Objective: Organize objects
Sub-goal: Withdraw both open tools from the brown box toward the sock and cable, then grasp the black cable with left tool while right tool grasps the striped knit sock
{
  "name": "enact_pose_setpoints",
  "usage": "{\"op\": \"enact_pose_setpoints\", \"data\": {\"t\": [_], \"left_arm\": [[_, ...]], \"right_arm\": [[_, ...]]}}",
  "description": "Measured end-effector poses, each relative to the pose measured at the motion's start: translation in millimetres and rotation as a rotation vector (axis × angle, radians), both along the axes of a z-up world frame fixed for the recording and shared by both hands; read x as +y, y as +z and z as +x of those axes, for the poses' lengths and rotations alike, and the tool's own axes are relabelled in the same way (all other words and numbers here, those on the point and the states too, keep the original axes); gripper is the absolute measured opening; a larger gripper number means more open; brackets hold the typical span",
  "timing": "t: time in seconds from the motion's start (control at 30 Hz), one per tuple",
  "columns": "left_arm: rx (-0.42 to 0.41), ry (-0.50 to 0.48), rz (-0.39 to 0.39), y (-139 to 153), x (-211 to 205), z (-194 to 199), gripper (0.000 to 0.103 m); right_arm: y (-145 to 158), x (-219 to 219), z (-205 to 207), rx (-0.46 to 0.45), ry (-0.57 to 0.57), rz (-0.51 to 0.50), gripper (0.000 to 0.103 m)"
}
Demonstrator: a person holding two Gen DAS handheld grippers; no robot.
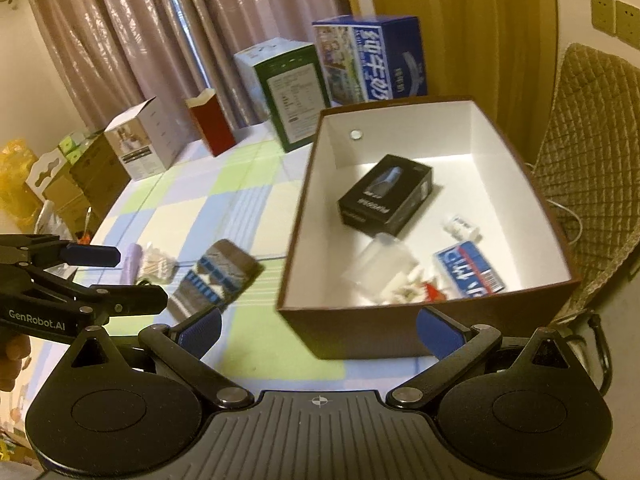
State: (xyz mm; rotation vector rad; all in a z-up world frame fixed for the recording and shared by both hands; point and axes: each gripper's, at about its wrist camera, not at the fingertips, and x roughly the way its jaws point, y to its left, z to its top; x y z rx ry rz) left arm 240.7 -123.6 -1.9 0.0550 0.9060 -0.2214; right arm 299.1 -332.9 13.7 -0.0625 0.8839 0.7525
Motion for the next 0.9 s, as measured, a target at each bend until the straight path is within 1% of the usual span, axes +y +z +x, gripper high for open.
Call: {"op": "enact_pose_setpoints", "data": {"t": [0.27, 0.37, 0.63, 0.73, 0.9], "left_arm": [[0.007, 0.065, -0.020, -6.3, 44.3, -31.4, 0.094], [0.022, 0.105, -0.024, -12.8, 63.3, -43.3, 0.094], [0.096, 0.232, -0.023, -34.7, 118.5, -70.3, 0.094], [0.110, 0.280, -0.022, -39.2, 138.4, -78.4, 0.094], [0.120, 0.349, 0.004, -44.4, 165.6, -87.9, 0.094]], "right_arm": [[-12.4, 30.6, -30.7, 0.033, 0.034, -0.004, 0.101], [-20.7, 45.8, -39.6, 0.055, 0.052, -0.011, 0.101], [-42.6, 92.4, -61.1, 0.108, 0.115, -0.028, 0.101], [-49.9, 108.4, -67.3, 0.120, 0.135, -0.034, 0.101], [-61.2, 133.1, -74.0, 0.132, 0.159, -0.048, 0.101]]}}
